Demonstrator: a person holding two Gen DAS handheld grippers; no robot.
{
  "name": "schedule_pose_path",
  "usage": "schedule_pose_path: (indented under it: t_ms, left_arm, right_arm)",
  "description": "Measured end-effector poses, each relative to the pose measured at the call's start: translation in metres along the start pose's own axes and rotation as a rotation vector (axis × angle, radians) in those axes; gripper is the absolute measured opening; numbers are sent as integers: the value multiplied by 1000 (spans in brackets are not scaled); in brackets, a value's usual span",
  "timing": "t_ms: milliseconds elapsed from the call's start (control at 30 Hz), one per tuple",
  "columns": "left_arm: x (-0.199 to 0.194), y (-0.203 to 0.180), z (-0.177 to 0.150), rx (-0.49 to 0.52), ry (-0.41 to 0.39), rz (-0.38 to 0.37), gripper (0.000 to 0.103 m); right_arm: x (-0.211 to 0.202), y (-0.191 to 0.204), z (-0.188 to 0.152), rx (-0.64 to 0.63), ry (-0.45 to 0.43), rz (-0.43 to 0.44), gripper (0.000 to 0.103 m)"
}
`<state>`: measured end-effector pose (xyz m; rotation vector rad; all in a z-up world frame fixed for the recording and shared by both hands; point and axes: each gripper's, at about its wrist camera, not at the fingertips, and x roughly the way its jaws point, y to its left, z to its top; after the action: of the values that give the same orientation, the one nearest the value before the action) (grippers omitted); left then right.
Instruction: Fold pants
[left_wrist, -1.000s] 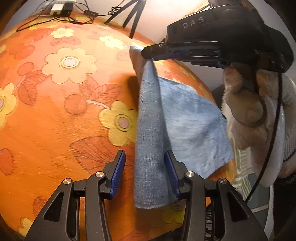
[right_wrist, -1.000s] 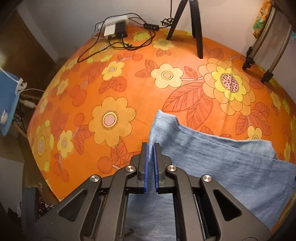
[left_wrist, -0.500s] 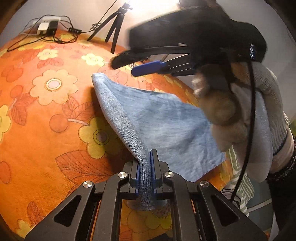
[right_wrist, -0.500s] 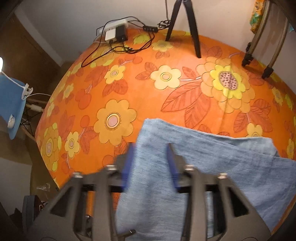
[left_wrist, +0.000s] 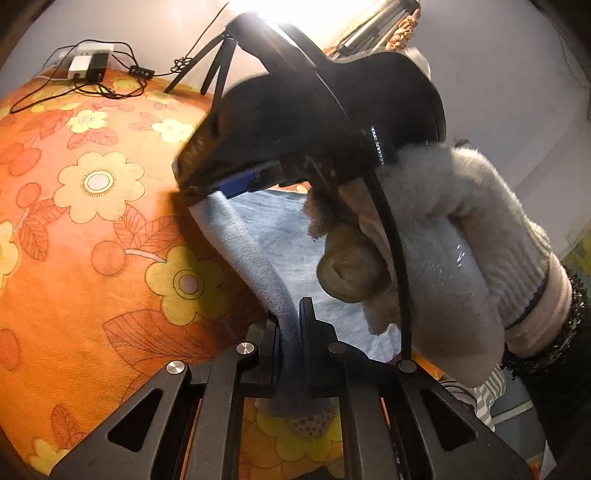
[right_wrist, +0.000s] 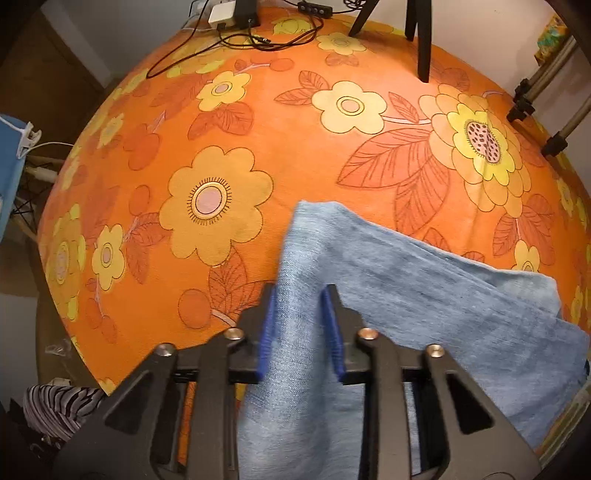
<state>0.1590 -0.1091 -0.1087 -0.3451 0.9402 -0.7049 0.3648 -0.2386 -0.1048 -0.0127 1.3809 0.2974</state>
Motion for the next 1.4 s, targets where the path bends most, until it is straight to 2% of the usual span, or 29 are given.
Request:
schedule_pose_path:
  t_ms: [100, 233, 500, 800, 1067, 1233, 1400]
  left_arm:
    - [0, -8, 0, 22, -12, -9, 7]
    - [-1, -22, 3, 31, -17, -54, 7]
    - [17, -79, 15, 93, -18, -151, 7]
    - [90, -178, 31, 235, 51, -249, 7]
    - [171, -261, 18, 322, 148, -334, 7]
    - [217, -290, 3, 348, 206, -335, 7]
    - [243, -301, -8, 369, 237, -304, 7]
  right_arm:
    - [-12, -8, -6, 10, -56, 10, 9]
    - [-42, -33, -17, 63, -155, 74, 7]
    - [-99, -102, -47, 165, -294, 123, 6]
    - [-151, -221, -110, 338, -414, 101, 5]
    - [-175, -341, -186, 518, -481, 63, 5]
    - [-165, -397, -219, 598, -483, 74, 5]
    - [-147, -432, -235, 635, -487, 95, 5]
